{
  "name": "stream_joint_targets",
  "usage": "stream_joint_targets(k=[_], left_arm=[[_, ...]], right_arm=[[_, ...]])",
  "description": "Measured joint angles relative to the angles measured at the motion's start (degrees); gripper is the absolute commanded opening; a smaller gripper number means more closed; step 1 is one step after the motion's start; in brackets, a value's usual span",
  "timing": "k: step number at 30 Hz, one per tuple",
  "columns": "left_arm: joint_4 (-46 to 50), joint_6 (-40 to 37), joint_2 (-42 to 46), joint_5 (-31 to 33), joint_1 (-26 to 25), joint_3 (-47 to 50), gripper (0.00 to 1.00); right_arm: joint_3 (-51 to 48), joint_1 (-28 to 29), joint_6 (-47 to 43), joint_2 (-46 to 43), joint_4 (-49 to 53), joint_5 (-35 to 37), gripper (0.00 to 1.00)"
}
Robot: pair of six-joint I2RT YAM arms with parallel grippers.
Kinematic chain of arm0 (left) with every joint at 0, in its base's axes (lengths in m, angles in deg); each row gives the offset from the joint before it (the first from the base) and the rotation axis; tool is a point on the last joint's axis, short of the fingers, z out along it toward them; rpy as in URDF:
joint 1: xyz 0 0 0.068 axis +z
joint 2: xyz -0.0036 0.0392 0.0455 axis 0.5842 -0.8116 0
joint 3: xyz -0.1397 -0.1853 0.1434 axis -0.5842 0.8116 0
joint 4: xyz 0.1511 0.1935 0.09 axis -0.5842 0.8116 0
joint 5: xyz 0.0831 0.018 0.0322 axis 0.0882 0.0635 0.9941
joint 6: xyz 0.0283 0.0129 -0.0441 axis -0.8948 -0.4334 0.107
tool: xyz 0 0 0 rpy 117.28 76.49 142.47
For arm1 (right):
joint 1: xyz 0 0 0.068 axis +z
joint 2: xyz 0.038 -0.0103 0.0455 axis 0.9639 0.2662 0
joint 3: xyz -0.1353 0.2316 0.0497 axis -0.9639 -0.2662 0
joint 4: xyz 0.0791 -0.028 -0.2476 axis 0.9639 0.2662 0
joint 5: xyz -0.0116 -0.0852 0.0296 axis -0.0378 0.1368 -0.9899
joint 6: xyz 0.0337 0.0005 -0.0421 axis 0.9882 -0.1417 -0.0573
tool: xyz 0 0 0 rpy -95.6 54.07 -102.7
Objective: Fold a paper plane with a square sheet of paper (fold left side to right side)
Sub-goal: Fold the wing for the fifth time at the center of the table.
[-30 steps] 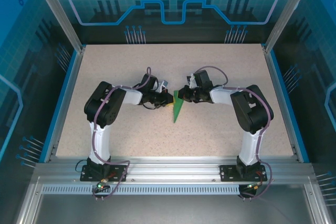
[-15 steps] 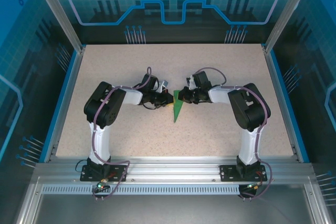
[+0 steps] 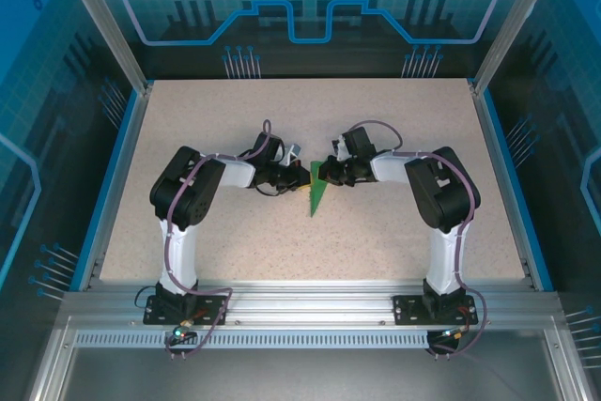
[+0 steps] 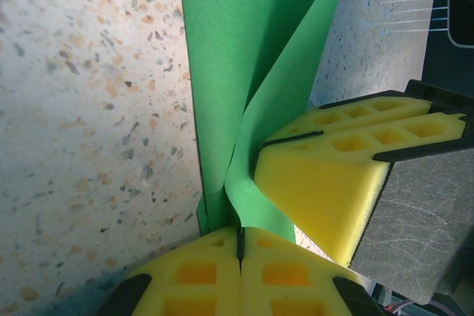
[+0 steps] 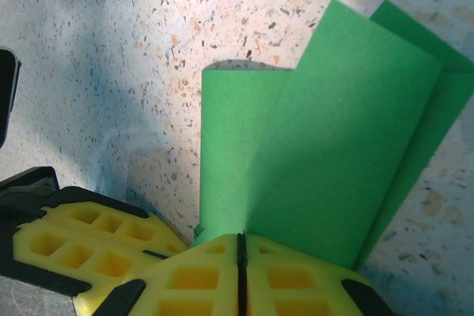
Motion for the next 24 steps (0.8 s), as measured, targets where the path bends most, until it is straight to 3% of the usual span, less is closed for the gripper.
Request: stream_joint_targets(k=[5, 8, 13, 18, 24], left_arm=[[1.5, -0.9, 1.8, 1.5, -0.1, 0.4, 0.26], [4.0, -1.7, 4.8, 3.3, 0.3, 1.6, 0.30], [7.6, -2.4, 11.2, 4.3, 0.5, 3.9, 0.21], [8.0, -2.0, 14.9, 1.4, -0.3, 4.5, 0.13], [8.0, -1.0, 14.8, -2.3, -4.6, 4.3, 0.12]], right_arm=[[0.1, 0.1, 0.0, 0.2, 0.0, 0.0, 0.10], [0.1, 0.1, 0.0, 0.2, 0.0, 0.0, 0.10], [0.1, 0.1, 0.0, 0.2, 0.0, 0.0, 0.10], [0.1, 0.1, 0.0, 0.2, 0.0, -0.2, 0.10], [0.1, 0.1, 0.0, 0.2, 0.0, -0.3, 0.09]])
